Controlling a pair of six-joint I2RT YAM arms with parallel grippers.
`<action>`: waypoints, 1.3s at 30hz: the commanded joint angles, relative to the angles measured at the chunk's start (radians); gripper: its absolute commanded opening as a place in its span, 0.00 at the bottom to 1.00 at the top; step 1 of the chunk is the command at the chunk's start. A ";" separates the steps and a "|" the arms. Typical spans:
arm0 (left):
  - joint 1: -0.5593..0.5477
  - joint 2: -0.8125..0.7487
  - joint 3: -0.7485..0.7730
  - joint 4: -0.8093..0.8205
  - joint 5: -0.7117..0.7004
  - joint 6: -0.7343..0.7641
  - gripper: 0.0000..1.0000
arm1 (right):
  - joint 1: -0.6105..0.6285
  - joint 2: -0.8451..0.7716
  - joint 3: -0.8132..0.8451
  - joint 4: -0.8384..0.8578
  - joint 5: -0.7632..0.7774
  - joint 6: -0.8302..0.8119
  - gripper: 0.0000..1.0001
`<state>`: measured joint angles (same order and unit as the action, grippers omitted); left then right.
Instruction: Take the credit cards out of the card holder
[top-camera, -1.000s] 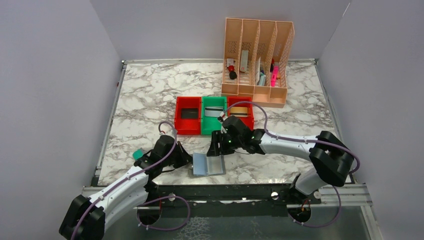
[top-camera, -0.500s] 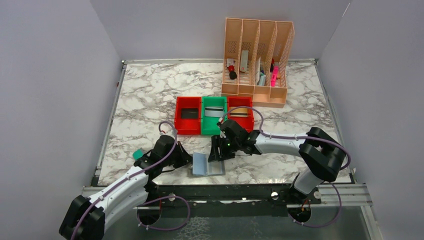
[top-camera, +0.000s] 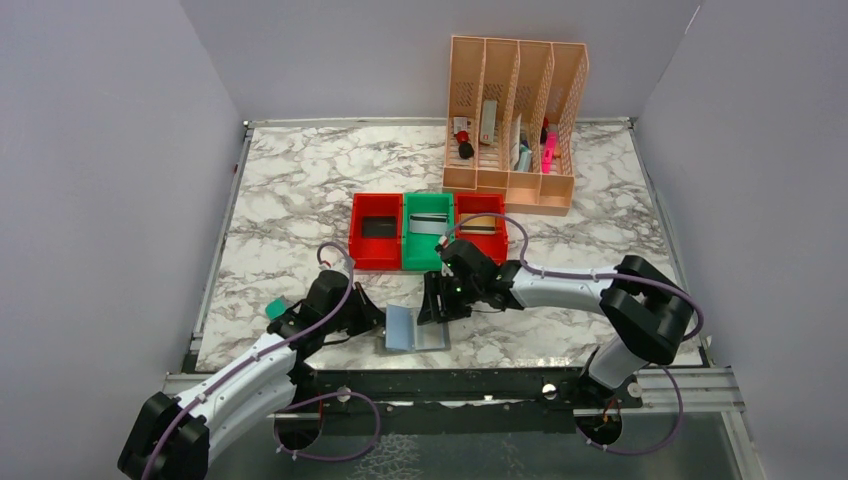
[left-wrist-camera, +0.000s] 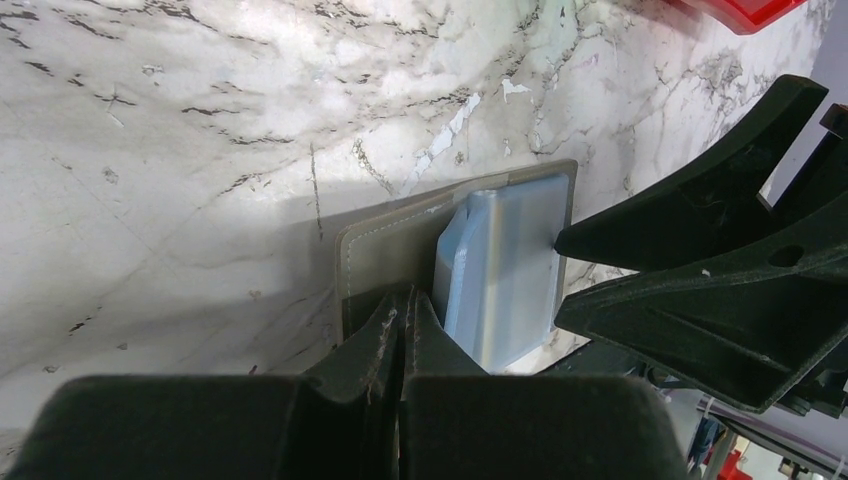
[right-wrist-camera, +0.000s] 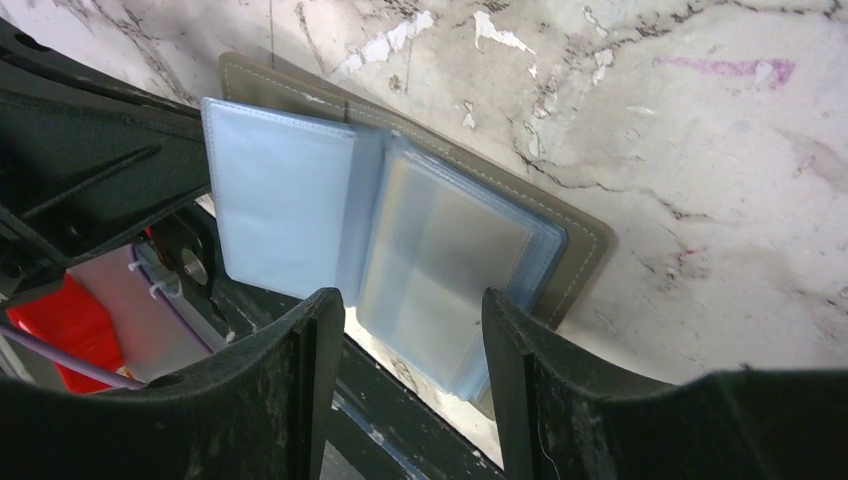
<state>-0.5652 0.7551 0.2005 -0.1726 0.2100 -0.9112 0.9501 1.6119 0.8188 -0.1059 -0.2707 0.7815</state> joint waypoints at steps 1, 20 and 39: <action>-0.005 -0.012 0.010 0.012 0.021 0.006 0.00 | 0.007 -0.036 -0.022 -0.052 -0.002 0.003 0.58; -0.007 -0.007 0.000 0.011 0.038 0.002 0.00 | 0.009 0.011 0.020 -0.049 -0.027 -0.015 0.53; -0.020 -0.044 -0.011 0.012 0.036 -0.028 0.00 | 0.038 0.009 0.093 -0.152 0.100 -0.029 0.55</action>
<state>-0.5755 0.7334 0.2005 -0.1734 0.2226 -0.9249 0.9821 1.6318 0.8867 -0.2035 -0.2520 0.7578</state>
